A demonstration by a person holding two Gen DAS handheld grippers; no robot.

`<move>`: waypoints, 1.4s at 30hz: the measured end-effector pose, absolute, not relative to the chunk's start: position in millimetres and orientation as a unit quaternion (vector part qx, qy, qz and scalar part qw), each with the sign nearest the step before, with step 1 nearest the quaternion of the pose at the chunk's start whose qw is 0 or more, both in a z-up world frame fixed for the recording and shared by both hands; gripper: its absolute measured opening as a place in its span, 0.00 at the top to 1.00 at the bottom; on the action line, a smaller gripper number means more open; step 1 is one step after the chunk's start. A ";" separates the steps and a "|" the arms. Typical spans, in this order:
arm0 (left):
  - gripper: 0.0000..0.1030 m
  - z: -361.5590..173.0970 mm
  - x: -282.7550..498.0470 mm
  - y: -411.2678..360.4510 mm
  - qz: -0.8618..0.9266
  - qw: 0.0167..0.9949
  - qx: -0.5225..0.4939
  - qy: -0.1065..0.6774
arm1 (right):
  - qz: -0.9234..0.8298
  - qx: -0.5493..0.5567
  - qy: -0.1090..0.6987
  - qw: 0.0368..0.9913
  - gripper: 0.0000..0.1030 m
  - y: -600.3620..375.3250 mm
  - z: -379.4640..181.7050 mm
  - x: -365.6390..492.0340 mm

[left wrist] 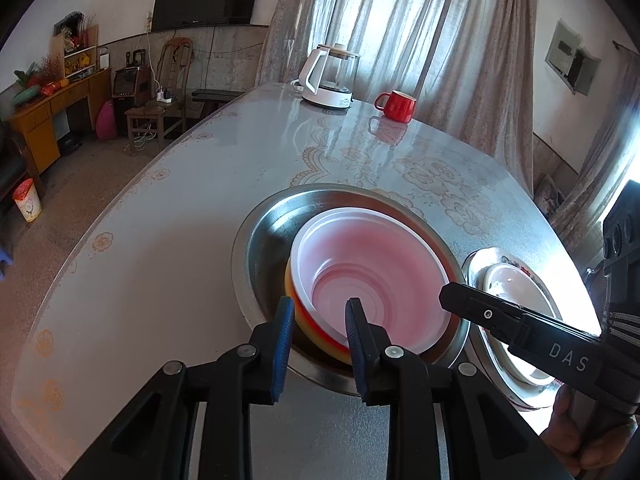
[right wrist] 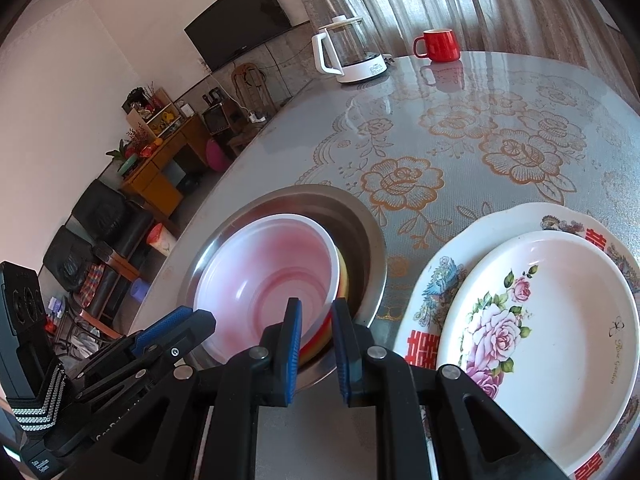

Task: Organize plates and bowls
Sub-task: 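Open both tools and move them to the steel bowl rim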

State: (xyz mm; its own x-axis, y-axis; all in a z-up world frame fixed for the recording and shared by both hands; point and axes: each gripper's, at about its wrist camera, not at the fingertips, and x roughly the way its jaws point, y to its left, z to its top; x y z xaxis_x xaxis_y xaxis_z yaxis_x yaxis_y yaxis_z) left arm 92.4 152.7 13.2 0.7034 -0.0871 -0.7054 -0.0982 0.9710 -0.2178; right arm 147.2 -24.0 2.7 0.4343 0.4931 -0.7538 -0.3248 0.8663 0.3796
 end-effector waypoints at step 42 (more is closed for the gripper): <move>0.43 13.3 88.3 183.6 0.023 0.924 -0.132 0.358 | 0.246 0.059 0.464 0.849 0.75 -34.6 21.1 199.3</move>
State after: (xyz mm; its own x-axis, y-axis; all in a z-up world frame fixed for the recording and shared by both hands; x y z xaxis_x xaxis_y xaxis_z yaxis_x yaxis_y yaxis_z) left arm 88.3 183.6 13.3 0.7433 -0.0522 -0.6669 -0.1358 0.9644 -0.2269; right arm 199.3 -34.6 21.1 0.4485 0.4736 -0.7580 -0.3634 0.8714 0.3295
